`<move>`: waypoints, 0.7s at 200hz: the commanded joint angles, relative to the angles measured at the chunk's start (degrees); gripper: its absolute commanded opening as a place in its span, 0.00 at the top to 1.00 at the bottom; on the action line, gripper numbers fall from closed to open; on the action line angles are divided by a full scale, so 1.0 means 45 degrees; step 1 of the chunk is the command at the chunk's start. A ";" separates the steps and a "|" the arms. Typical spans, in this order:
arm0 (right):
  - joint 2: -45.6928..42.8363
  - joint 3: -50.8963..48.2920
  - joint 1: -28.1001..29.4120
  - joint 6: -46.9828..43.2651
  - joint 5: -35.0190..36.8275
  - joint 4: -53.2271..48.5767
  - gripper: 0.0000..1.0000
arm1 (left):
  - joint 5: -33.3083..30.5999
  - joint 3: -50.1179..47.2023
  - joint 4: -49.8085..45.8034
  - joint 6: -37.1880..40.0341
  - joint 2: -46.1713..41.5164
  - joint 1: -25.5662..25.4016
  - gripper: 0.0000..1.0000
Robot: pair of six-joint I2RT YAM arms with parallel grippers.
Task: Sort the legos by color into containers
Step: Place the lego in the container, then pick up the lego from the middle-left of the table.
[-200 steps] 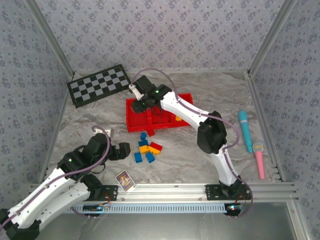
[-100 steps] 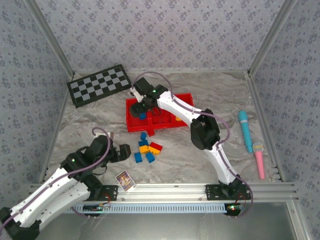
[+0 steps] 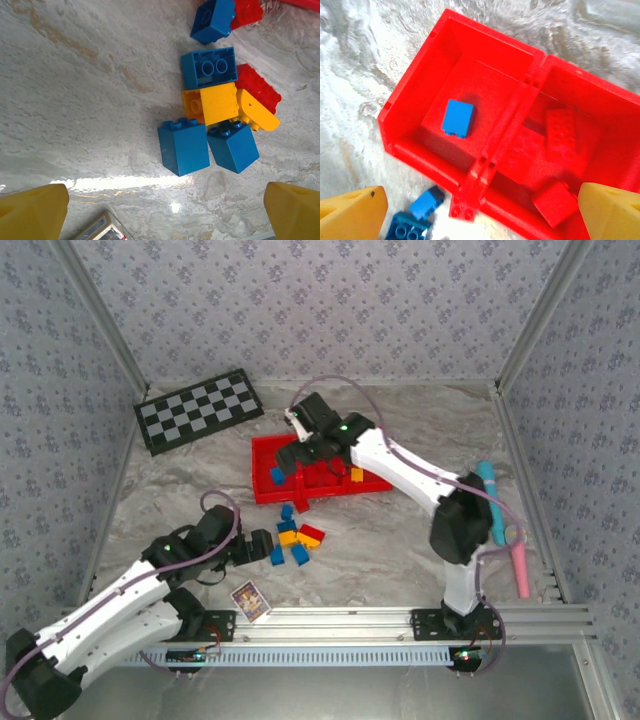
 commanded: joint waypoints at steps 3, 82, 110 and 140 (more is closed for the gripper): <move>-0.2335 -0.2226 -0.0186 -0.0467 0.1017 0.1264 0.00 | 0.0248 -0.0058 0.0760 -0.0535 0.0556 -0.0241 0.02; -0.9736 -0.9842 -0.2150 -0.0123 0.1685 0.2823 0.00 | -0.0633 0.0580 0.0827 -0.1445 0.3341 -0.0874 0.08; -1.2120 -1.1537 -0.3247 0.0583 0.1513 0.2759 0.00 | -0.0910 0.0780 0.0741 -0.1656 0.4041 -0.0989 0.08; -1.3597 -1.2428 -0.3837 0.1007 0.0825 0.3163 0.00 | -0.1045 0.1275 0.0705 -0.1571 0.4998 -0.1202 0.10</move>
